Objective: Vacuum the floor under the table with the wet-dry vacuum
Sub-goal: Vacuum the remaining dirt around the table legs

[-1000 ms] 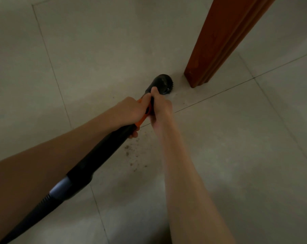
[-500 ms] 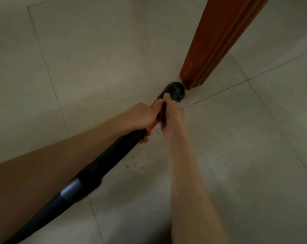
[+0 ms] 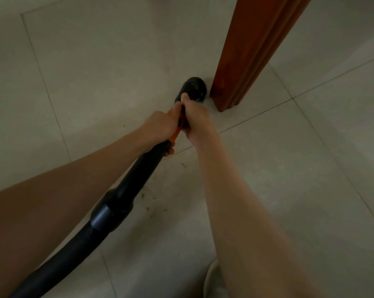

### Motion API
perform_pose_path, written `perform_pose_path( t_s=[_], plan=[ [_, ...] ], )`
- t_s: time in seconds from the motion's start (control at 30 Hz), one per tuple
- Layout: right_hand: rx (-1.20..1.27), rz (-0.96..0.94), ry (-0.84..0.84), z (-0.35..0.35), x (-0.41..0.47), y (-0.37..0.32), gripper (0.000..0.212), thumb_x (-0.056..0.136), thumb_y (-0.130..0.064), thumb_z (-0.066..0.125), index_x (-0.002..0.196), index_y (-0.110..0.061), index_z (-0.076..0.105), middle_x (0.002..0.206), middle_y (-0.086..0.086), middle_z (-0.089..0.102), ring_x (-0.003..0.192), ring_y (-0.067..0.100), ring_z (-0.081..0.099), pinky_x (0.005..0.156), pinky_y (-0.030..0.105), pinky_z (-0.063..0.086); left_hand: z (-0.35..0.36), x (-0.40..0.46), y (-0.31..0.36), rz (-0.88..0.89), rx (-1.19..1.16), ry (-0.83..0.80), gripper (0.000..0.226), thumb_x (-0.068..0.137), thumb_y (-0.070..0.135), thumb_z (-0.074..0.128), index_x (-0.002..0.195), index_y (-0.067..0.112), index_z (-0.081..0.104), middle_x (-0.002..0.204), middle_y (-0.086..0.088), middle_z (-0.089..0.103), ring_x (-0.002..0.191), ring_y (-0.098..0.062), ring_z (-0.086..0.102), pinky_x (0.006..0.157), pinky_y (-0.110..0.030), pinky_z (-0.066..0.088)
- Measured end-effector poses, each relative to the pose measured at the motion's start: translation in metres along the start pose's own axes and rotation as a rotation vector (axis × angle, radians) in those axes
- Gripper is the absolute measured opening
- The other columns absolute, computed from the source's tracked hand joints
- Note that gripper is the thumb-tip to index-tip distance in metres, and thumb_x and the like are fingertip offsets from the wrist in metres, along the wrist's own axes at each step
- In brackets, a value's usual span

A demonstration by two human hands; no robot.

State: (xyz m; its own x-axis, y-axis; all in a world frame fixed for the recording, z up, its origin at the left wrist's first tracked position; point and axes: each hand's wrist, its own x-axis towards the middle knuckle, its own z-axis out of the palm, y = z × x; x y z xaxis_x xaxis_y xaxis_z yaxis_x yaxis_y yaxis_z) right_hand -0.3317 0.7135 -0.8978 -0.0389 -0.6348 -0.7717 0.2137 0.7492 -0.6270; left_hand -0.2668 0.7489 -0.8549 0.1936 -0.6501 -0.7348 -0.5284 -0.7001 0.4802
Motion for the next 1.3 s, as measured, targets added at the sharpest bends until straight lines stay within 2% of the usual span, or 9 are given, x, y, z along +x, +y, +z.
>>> perform_pose_path(
  t_s=[0.1,0.2,0.37,0.5,0.6,0.73,0.93,1.13,1.3],
  plan=[
    [0.007,0.011,-0.062,0.013,-0.005,0.000,0.045,0.096,-0.027,0.053,0.129,0.003,0.046,0.121,0.018,0.059,0.108,0.030,0.060,0.091,0.041,0.052,-0.010,-0.001,-0.006,-0.016,0.010,0.035,0.067,0.095,0.060,0.026,0.084,0.001,0.055,0.063,-0.014,0.057,0.042,-0.020,0.056,0.036,-0.021,0.045],
    [0.040,0.031,-0.083,0.023,-0.011,0.003,0.042,0.096,-0.024,0.051,0.127,0.004,0.047,0.120,0.020,0.060,0.108,0.032,0.060,0.087,0.040,0.052,-0.020,-0.003,-0.010,-0.038,0.040,0.056,0.066,0.096,0.059,0.026,0.082,0.001,0.054,0.061,-0.013,0.057,0.037,-0.018,0.056,0.036,-0.021,0.045],
    [0.133,0.044,-0.092,0.025,-0.013,0.005,0.023,0.096,-0.022,0.052,0.108,-0.003,0.050,0.104,0.017,0.062,0.095,0.028,0.060,0.081,0.038,0.051,-0.032,-0.009,-0.007,-0.019,0.113,0.048,0.065,0.096,0.058,0.025,0.081,0.001,0.054,0.060,-0.014,0.057,0.029,-0.015,0.053,0.033,-0.020,0.042],
    [0.146,0.019,0.005,0.019,-0.016,0.010,0.037,0.094,-0.029,0.056,0.119,-0.001,0.053,0.093,0.009,0.061,0.086,0.021,0.060,0.075,0.032,0.052,-0.029,-0.013,-0.002,-0.001,0.105,-0.015,0.065,0.096,0.059,0.026,0.078,0.003,0.054,0.060,-0.014,0.057,0.031,-0.015,0.053,0.034,-0.019,0.043],
    [0.115,0.014,0.063,0.010,-0.014,0.013,0.041,0.095,-0.033,0.056,0.121,-0.001,0.054,0.097,0.010,0.061,0.089,0.021,0.061,0.082,0.033,0.053,-0.023,-0.013,0.000,0.013,0.105,-0.070,0.064,0.096,0.059,0.026,0.075,0.006,0.055,0.061,-0.013,0.058,0.036,-0.017,0.056,0.037,-0.020,0.045],
    [0.090,0.005,0.092,0.002,-0.011,0.008,0.041,0.095,-0.034,0.055,0.121,-0.002,0.054,0.096,0.008,0.061,0.092,0.022,0.062,0.083,0.032,0.054,-0.017,-0.010,0.007,0.018,0.084,-0.100,0.065,0.096,0.059,0.025,0.073,0.006,0.054,0.060,-0.014,0.057,0.041,-0.020,0.056,0.039,-0.022,0.046],
    [0.082,0.000,0.111,-0.007,-0.008,0.001,0.043,0.095,-0.033,0.055,0.124,-0.002,0.053,0.097,0.008,0.062,0.091,0.021,0.062,0.077,0.031,0.053,-0.008,-0.005,0.016,0.002,0.076,-0.112,0.065,0.095,0.060,0.026,0.076,0.004,0.055,0.058,-0.014,0.056,0.036,-0.018,0.055,0.036,-0.021,0.045],
    [0.070,-0.009,0.106,-0.006,-0.009,0.001,0.041,0.095,-0.034,0.054,0.122,-0.003,0.054,0.098,0.009,0.062,0.097,0.024,0.064,0.081,0.032,0.053,-0.007,-0.006,0.016,-0.003,0.071,-0.113,0.066,0.095,0.060,0.026,0.075,0.005,0.056,0.059,-0.013,0.056,0.037,-0.017,0.055,0.036,-0.020,0.044],
    [0.008,0.012,0.110,-0.003,-0.016,0.010,0.040,0.095,-0.036,0.051,0.116,-0.001,0.054,0.092,0.008,0.060,0.088,0.021,0.061,0.078,0.032,0.052,-0.002,-0.012,0.003,-0.014,0.038,-0.089,0.068,0.095,0.061,0.025,0.078,0.002,0.055,0.056,-0.013,0.056,0.033,-0.016,0.053,0.035,-0.020,0.043]
  ],
)
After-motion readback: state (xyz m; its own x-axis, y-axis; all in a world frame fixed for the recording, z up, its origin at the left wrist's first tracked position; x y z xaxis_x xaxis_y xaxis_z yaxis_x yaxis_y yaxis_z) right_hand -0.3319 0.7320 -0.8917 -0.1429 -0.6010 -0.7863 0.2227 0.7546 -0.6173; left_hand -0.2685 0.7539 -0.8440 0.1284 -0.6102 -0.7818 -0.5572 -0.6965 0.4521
